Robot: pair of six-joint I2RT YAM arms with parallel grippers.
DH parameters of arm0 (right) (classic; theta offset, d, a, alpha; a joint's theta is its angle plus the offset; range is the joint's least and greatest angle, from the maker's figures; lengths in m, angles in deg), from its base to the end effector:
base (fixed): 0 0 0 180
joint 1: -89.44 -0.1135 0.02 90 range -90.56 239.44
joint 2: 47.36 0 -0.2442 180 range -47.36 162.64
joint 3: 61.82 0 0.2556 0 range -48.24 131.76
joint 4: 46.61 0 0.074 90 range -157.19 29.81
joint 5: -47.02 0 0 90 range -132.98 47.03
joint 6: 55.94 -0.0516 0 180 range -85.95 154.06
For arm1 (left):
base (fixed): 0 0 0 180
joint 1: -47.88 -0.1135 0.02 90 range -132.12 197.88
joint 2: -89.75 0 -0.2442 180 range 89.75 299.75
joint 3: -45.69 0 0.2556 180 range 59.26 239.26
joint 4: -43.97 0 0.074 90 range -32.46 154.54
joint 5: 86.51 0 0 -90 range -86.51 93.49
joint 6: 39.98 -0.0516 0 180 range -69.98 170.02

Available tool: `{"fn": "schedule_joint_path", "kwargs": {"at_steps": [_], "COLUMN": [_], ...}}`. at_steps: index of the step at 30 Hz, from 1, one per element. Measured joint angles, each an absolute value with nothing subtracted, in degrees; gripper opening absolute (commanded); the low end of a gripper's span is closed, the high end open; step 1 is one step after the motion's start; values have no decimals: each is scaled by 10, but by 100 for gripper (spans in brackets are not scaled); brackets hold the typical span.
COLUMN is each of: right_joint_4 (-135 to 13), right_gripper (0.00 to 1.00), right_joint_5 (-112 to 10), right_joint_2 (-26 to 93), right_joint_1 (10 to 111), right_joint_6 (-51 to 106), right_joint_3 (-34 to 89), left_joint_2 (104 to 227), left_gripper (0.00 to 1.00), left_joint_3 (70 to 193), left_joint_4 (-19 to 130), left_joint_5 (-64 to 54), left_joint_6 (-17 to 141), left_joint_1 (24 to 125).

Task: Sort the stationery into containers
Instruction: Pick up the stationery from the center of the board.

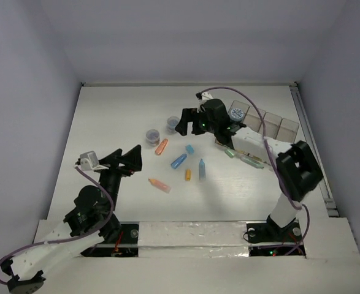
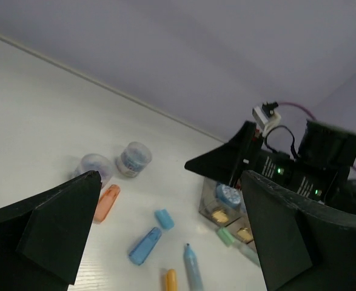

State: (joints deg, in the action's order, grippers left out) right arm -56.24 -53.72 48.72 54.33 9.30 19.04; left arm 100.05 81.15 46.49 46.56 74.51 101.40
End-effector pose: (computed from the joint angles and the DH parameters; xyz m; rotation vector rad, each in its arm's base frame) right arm 0.3263 0.2412 0.2368 -0.3147 2.0780 0.8398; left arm 0.0962 -0.0709 0.3088 -0.3665 1.2684 -0.7246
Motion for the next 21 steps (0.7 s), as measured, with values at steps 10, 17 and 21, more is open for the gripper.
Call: {"fn": "schedule_joint_path", "kwargs": {"at_steps": [10, 17, 21], "right_joint_4": [-668, -724, -741], "right_gripper": [100, 100, 100], "right_joint_5": [-426, -388, -373], "right_joint_2": [702, 786, 814], "right_joint_1": [526, 520, 518], "right_joint_6": [151, 180, 189], "right_joint_3": [409, 525, 552], "left_joint_2": [956, 935, 959], "left_gripper": [99, 99, 99], "left_joint_3": [741, 729, 729], "left_joint_4": [399, 391, 385], "left_joint_5": [466, 470, 471], "left_joint_6": [700, 700, 700], "left_joint_1": [1014, 1014, 1014]}}
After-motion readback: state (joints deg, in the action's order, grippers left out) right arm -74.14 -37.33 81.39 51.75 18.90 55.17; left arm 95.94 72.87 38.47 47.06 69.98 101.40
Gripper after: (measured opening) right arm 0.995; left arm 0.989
